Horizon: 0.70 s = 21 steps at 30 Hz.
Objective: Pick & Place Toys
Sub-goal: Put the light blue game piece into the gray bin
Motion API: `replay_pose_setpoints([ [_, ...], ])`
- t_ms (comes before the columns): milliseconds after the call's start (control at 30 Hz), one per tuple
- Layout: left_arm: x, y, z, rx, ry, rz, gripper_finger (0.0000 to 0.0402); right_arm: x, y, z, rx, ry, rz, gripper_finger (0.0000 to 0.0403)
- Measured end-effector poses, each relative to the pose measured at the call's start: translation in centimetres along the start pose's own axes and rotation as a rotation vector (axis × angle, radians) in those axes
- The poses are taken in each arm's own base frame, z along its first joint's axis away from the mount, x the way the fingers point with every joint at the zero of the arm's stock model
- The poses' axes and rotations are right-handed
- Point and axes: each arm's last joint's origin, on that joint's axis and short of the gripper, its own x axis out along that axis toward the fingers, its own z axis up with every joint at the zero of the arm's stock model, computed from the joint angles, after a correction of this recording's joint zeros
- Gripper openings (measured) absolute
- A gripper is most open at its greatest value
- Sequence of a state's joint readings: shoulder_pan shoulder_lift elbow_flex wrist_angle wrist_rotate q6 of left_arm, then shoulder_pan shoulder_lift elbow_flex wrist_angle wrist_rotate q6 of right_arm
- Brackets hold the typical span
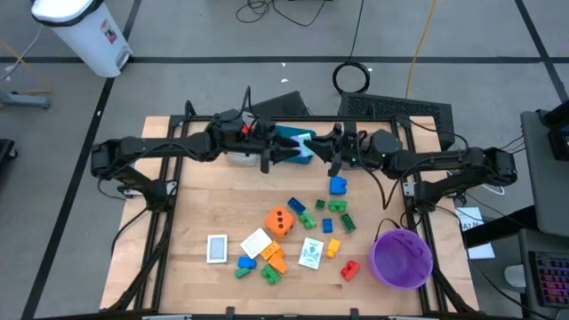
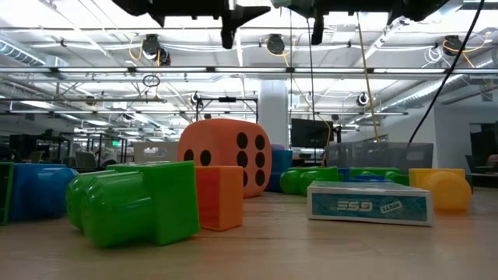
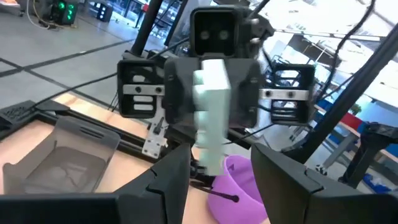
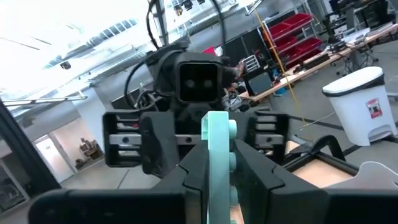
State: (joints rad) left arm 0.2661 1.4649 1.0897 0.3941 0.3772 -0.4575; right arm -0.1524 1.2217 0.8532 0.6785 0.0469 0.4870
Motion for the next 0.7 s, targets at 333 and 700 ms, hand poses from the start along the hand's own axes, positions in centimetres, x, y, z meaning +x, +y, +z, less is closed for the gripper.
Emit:
replay_pose_setpoints([
  [333, 1.12, 0.69, -0.72, -0.022, -0.017, -0.038, 0.0179, 0.0, 0.01, 0.02, 0.0, -0.002, 0.001, 0.0045],
  [700, 1.13, 0.77, -0.81, -0.013, -0.012, -0.025, 0.0089, 0.13, -0.12, -0.25, 0.008, 0.01, -0.005, 0.0045],
])
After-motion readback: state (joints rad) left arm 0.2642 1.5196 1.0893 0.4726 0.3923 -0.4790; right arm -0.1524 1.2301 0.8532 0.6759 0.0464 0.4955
